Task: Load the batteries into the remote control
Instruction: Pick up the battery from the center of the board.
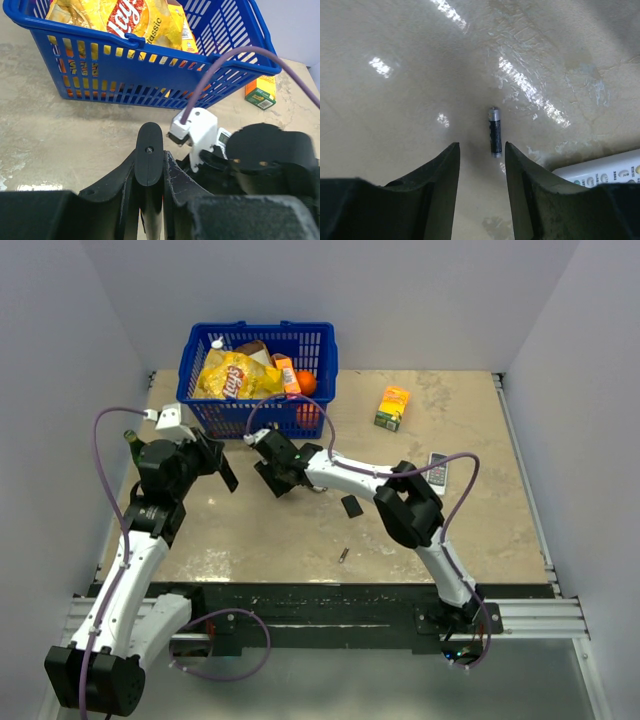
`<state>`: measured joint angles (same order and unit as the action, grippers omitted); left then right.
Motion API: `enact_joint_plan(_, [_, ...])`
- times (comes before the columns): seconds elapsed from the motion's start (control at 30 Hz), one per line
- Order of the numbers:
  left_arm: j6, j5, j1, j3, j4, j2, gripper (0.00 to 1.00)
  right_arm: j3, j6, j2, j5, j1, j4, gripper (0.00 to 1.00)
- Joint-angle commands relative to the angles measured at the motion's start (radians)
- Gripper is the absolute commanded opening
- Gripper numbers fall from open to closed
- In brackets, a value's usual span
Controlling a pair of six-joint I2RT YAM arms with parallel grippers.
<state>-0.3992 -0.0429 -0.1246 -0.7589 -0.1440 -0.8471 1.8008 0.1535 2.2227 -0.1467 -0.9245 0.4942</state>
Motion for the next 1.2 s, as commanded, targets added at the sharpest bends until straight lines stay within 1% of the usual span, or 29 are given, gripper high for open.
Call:
enact_joint_plan(0.0, [0.023, -0.028, 0.005, 0.004, 0.038, 0.006, 0.0, 0.126, -0.031, 0.049, -0.062, 0.0, 0.066, 0.42])
enact_joint_plan(0.1, [0.022, -0.04, 0.005, 0.004, 0.041, 0.002, 0.0, 0.175, -0.043, 0.084, -0.077, 0.0, 0.096, 0.4])
enact_joint_plan(0.6, [0.017, -0.074, 0.005, 0.007, 0.05, -0.004, 0.0, 0.247, -0.054, 0.19, -0.031, 0.001, 0.121, 0.34])
enact_joint_plan(0.67, [0.019, -0.08, 0.005, 0.007, 0.055, -0.004, 0.0, 0.246, -0.052, 0.195, -0.027, 0.003, 0.122, 0.28])
enact_joint_plan(0.8, [0.019, -0.109, 0.005, 0.012, 0.067, -0.004, 0.0, 0.238, -0.048, 0.196, -0.016, 0.004, 0.13, 0.22])
enact_joint_plan(0.9, [0.019, -0.149, 0.005, 0.015, 0.086, -0.004, 0.0, 0.206, -0.046, 0.175, -0.008, 0.006, 0.124, 0.15])
enact_joint_plan(1.0, [0.017, -0.186, 0.005, 0.023, 0.106, -0.004, 0.0, 0.163, -0.048, 0.152, -0.005, 0.007, 0.116, 0.11])
enact_joint_plan(1.07, [0.017, -0.206, 0.005, 0.026, 0.116, -0.004, 0.0, 0.14, -0.052, 0.134, -0.002, 0.007, 0.121, 0.05])
enact_joint_plan(1.1, [0.016, -0.209, 0.005, 0.029, 0.119, -0.003, 0.0, 0.132, -0.052, 0.127, -0.002, 0.007, 0.124, 0.0])
enact_joint_plan(1.17, [0.014, -0.227, 0.005, 0.03, 0.127, -0.003, 0.0, 0.096, -0.051, 0.098, 0.006, 0.007, 0.121, 0.0])
